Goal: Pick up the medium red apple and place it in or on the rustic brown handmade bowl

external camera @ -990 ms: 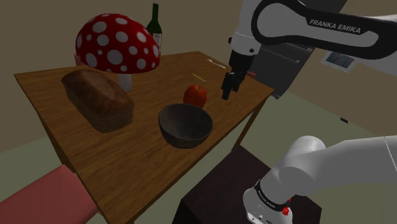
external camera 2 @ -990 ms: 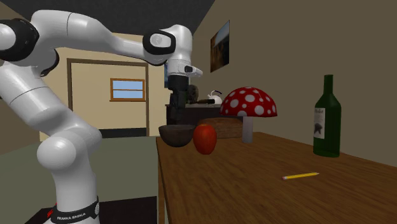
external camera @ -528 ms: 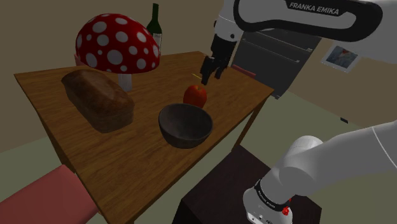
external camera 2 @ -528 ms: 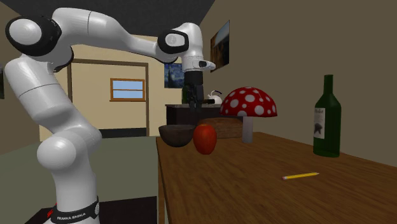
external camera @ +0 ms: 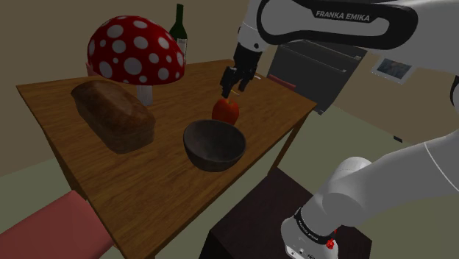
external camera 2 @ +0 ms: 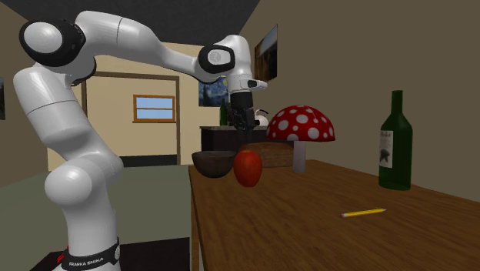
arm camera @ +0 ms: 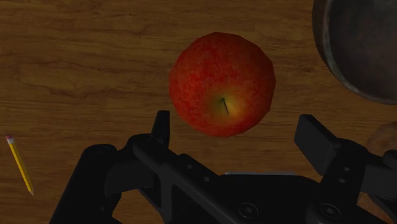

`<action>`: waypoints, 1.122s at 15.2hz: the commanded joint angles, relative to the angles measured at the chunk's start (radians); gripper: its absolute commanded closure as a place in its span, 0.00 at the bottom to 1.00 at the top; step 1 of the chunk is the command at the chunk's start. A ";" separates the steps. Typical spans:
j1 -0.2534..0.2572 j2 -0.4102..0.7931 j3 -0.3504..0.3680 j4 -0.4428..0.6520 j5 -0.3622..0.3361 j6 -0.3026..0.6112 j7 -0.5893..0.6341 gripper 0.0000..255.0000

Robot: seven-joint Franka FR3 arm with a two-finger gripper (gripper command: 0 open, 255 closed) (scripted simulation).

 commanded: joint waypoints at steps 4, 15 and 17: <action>0.000 0.004 0.000 -0.032 0.000 0.037 -0.001 0.00; 0.000 0.005 0.000 -0.032 0.000 0.037 -0.001 1.00; 0.000 0.004 0.000 -0.032 0.000 0.037 -0.001 1.00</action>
